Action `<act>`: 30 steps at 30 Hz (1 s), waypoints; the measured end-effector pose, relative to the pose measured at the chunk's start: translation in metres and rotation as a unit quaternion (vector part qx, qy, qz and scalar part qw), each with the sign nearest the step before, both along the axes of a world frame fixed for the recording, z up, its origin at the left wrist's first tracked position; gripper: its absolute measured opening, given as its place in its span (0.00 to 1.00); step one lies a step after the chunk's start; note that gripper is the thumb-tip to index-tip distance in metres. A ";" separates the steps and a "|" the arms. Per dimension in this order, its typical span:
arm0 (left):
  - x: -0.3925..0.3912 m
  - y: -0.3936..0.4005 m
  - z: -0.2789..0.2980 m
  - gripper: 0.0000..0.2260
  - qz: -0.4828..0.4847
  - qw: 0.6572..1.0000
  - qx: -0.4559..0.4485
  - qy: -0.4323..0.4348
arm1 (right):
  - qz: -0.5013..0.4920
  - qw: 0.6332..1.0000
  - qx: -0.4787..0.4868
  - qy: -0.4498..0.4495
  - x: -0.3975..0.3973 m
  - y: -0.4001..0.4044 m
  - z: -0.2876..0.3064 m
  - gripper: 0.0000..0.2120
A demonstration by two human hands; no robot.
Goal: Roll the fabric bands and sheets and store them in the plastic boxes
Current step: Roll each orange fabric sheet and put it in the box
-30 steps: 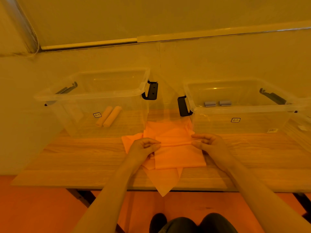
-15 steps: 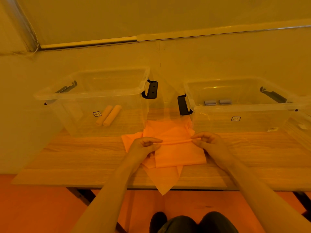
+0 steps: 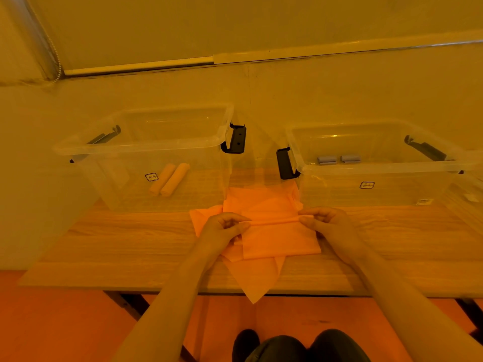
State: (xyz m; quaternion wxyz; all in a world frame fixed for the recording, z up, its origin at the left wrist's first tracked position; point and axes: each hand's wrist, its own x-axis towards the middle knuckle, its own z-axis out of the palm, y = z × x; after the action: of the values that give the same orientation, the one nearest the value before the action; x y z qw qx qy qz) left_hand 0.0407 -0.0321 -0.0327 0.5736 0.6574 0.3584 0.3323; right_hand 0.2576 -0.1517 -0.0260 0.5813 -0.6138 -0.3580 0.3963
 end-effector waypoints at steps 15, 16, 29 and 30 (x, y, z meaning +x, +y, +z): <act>-0.003 0.000 0.001 0.08 -0.017 1.000 0.006 -0.010 | 0.019 0.999 -0.006 -0.047 -0.004 0.001 0.000 0.07; -0.003 0.000 0.002 0.08 -0.016 1.000 0.000 -0.013 | 0.016 0.999 -0.004 -0.047 -0.003 0.000 0.000 0.07; -0.003 0.000 0.001 0.09 -0.010 1.000 -0.003 0.003 | 0.009 0.999 -0.006 -0.037 -0.002 0.001 0.000 0.10; -0.003 0.000 0.001 0.08 -0.008 1.000 0.000 0.008 | 0.012 0.999 -0.010 -0.034 -0.001 0.001 0.000 0.12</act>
State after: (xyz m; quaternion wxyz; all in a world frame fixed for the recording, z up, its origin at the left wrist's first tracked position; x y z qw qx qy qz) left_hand 0.0376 -0.0319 -0.0320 0.5736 0.6628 0.3574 0.3224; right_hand 0.2567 -0.1508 -0.0262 0.5575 -0.6286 -0.3810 0.3859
